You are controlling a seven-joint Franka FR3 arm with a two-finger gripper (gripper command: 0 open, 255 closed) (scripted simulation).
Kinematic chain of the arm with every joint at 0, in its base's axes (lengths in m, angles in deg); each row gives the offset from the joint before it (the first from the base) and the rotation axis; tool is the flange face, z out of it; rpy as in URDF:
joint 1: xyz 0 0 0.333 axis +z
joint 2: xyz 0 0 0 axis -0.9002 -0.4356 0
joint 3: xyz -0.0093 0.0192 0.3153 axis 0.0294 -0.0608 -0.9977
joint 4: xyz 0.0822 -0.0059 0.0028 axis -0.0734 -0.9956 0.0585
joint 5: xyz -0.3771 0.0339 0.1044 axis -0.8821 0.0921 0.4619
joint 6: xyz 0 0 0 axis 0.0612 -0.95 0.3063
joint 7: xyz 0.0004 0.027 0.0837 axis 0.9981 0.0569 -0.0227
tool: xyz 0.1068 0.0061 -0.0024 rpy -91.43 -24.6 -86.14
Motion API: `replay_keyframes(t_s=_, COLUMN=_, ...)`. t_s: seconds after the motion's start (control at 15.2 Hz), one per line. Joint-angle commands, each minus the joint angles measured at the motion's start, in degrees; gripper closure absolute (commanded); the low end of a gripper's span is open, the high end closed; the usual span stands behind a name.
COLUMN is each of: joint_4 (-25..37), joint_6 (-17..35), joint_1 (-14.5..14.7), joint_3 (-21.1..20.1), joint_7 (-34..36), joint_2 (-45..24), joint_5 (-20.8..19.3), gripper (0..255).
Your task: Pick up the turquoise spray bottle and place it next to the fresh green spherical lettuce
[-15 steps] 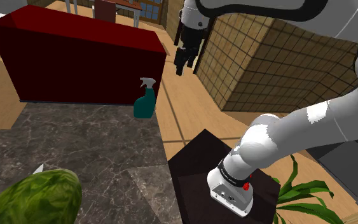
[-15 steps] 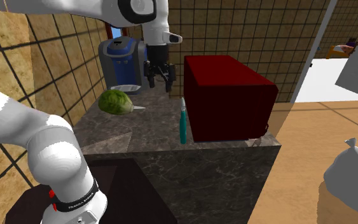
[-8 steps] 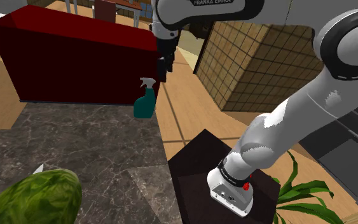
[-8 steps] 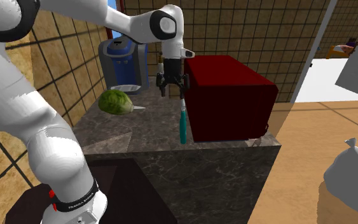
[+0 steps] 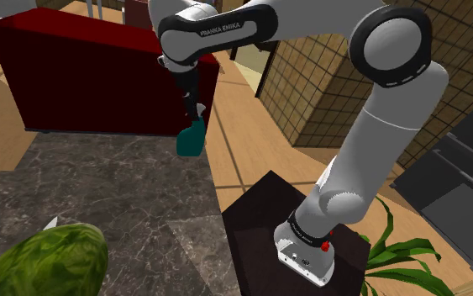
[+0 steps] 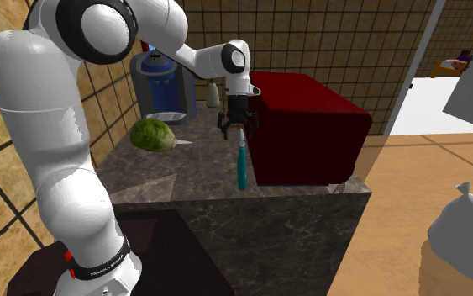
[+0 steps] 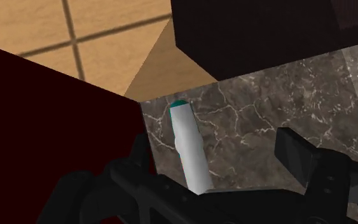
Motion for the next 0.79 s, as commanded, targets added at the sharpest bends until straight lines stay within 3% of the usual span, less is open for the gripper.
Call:
replay_keyframes(t_s=0.0, joint_4=2.6, joint_6=0.2, joint_1=0.7, joint_3=-0.5, joint_7=-2.3, joint_2=-5.0, joint_5=-2.2, gripper=0)
replay_keyframes(t_s=0.26, joint_4=8.0, joint_6=-0.4, joint_1=2.4, joint_3=-1.7, joint_7=-6.0, joint_2=-13.8, joint_5=-6.4, gripper=0)
replay_keyframes(t_s=0.73, joint_4=3.0, joint_6=4.7, joint_1=0.8, joint_3=-1.8, joint_7=-5.3, joint_2=-13.8, joint_5=-7.4, gripper=0)
